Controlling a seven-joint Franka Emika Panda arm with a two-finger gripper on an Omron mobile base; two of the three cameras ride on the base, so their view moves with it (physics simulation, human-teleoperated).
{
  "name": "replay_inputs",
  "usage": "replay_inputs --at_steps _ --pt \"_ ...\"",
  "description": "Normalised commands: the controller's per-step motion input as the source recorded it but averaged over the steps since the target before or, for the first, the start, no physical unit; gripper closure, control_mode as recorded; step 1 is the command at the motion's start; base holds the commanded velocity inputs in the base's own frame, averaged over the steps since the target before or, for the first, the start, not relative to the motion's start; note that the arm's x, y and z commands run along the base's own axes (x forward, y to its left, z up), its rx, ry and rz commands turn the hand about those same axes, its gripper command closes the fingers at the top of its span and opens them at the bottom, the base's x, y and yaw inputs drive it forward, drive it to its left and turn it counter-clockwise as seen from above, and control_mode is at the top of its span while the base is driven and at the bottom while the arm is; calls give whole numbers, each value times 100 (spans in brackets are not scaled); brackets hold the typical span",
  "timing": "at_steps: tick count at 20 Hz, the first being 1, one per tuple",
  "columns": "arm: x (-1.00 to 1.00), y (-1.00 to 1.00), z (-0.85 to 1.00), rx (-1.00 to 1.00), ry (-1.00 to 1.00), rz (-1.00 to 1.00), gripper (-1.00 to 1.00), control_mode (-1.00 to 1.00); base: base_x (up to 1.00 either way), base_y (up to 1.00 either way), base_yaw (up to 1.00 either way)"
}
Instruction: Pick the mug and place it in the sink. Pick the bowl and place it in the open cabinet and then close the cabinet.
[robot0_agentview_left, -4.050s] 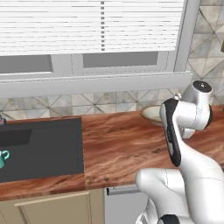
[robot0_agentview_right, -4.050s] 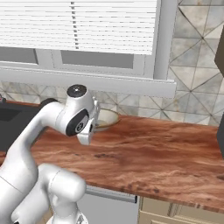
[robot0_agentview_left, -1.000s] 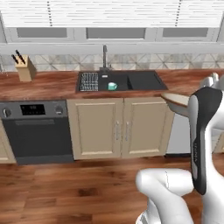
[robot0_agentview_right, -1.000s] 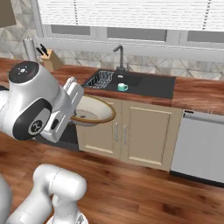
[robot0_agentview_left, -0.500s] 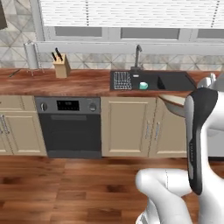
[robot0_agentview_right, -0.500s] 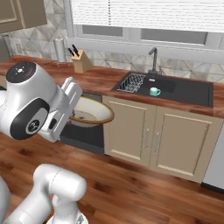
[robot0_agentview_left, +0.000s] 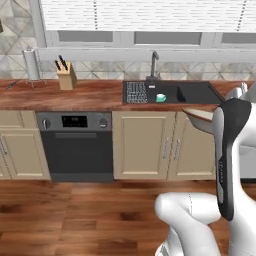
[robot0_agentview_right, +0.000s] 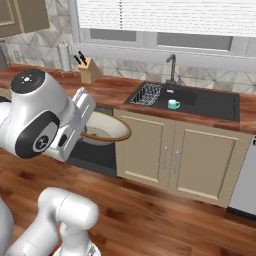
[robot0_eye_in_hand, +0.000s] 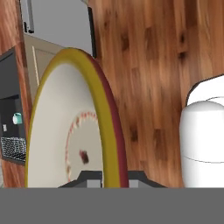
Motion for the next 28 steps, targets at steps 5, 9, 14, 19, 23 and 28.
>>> replay_inputs --at_steps 5,9,14,19,23,28 --pt "0 0 0 0 0 0 100 100 100 85 1" --pt "0 0 0 0 0 0 100 100 100 -37 17" --pt "0 0 0 0 0 0 100 100 100 -85 15" --pt "0 0 0 0 0 0 100 100 94 6 0" --pt "0 0 0 0 0 0 100 100 82 100 -13" --pt "0 0 0 0 0 0 100 100 59 100 -34"
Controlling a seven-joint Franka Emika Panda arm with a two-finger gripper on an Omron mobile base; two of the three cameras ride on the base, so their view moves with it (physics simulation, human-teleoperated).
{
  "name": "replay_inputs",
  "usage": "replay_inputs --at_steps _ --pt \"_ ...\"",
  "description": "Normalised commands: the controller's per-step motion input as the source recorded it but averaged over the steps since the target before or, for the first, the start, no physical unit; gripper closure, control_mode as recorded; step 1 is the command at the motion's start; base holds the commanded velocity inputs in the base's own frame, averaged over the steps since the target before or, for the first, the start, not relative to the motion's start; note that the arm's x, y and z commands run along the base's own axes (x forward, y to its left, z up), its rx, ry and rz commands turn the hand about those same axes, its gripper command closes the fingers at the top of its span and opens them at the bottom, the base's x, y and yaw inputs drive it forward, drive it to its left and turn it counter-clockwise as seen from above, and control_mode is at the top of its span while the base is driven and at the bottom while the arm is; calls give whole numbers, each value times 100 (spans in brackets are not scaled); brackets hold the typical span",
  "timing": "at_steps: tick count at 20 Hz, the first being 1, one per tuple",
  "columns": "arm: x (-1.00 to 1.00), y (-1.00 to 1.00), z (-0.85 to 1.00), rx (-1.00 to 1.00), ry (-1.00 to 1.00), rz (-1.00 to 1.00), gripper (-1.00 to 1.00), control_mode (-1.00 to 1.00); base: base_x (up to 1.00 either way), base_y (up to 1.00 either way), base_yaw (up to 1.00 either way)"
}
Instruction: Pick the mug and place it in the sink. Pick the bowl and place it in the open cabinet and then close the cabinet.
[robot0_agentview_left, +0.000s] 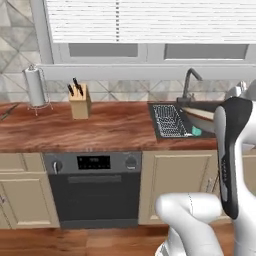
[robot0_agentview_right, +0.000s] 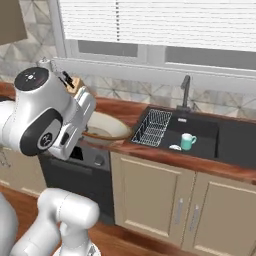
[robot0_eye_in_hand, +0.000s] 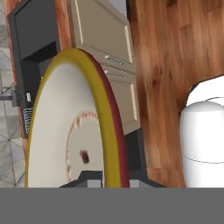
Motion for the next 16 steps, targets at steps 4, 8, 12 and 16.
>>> replay_inputs --at_steps 4,8,12,16 --pt "0 0 0 0 0 0 100 100 55 65 -79" --pt "0 0 0 0 0 0 100 100 18 49 -37" --pt "0 0 0 0 0 0 100 100 -38 90 13" --pt "0 0 0 0 0 0 100 100 -71 96 28"
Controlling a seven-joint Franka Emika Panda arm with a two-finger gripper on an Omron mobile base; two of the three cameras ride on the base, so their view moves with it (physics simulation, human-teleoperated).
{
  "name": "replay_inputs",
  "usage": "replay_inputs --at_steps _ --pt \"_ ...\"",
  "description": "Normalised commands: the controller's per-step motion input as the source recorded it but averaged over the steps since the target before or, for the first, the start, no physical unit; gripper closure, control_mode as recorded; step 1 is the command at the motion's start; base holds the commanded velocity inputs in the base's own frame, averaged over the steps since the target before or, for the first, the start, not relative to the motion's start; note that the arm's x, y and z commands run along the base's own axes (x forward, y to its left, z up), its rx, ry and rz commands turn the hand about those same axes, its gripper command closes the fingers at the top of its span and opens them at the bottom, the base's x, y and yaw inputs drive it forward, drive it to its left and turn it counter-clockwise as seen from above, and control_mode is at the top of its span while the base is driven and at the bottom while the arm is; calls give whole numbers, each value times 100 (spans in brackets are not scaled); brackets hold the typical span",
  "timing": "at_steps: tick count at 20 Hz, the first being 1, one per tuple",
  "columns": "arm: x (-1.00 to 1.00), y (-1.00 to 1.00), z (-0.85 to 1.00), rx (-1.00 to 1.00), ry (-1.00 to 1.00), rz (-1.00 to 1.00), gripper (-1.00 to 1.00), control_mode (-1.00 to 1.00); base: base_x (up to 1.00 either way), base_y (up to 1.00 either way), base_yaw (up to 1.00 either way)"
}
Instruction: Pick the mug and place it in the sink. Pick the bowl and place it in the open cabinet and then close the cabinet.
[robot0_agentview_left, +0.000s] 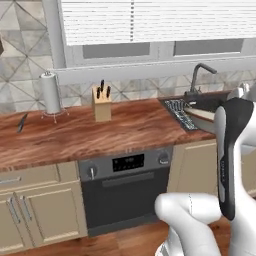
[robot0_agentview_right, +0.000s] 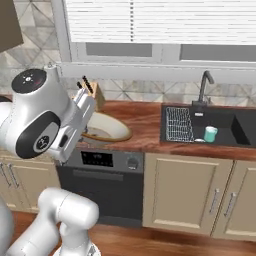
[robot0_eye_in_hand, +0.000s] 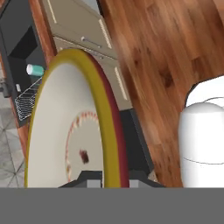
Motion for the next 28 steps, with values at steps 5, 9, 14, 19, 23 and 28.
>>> replay_inputs --at_steps 5,9,14,19,23,28 --pt "0 0 0 0 0 0 100 100 -58 63 33" --pt "0 0 0 0 0 0 100 100 -25 48 32" --pt "0 0 0 0 0 0 100 100 0 94 3" --pt "0 0 0 0 0 0 100 100 -1 100 -4" --pt "0 0 0 0 0 0 100 100 -4 92 -11" --pt "0 0 0 0 0 0 100 100 -1 56 -40"
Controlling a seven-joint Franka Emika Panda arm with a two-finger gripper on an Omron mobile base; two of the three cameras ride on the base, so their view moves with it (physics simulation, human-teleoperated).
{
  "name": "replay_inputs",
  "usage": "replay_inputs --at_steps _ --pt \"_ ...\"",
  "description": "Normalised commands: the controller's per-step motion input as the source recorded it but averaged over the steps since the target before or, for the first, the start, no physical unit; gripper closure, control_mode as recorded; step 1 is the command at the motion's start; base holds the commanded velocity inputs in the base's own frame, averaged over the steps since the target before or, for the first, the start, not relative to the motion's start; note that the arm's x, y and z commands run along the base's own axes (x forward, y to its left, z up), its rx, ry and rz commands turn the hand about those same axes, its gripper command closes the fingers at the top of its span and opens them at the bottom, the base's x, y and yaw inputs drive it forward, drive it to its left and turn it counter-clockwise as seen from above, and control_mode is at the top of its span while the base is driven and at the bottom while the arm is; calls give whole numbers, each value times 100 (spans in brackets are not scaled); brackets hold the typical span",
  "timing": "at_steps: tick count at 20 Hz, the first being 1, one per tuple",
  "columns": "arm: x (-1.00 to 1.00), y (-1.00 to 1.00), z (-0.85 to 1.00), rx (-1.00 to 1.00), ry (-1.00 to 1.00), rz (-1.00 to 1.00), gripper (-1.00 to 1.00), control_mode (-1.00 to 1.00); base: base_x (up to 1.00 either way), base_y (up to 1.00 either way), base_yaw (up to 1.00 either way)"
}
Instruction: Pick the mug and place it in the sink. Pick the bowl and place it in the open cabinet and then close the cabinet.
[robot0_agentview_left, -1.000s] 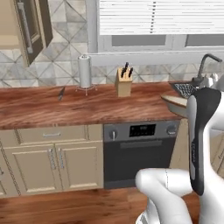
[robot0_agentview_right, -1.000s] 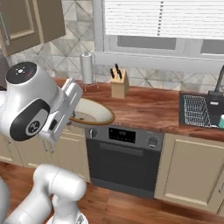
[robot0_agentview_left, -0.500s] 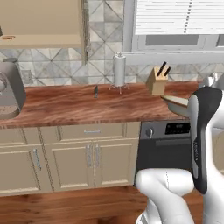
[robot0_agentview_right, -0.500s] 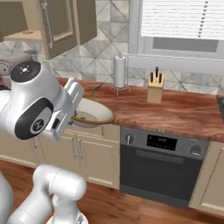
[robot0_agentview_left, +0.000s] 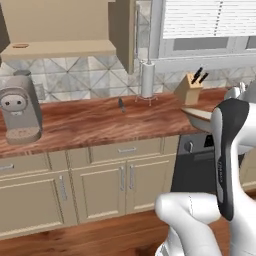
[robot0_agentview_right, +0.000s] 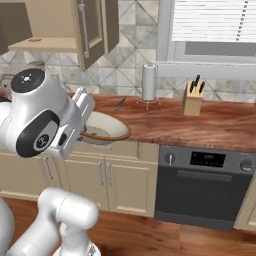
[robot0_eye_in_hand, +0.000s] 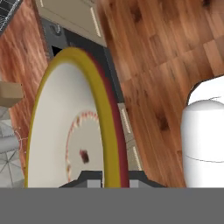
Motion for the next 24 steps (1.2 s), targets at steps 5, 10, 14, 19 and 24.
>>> replay_inputs --at_steps 5,10,14,19,24 --pt "0 0 0 0 0 0 100 100 -1 89 -30" --pt "0 0 0 0 0 0 100 100 -3 88 -4" --pt "0 0 0 0 0 0 100 100 2 29 0" --pt "0 0 0 0 0 0 100 100 7 47 5" --pt "0 0 0 0 0 0 100 100 25 100 6"
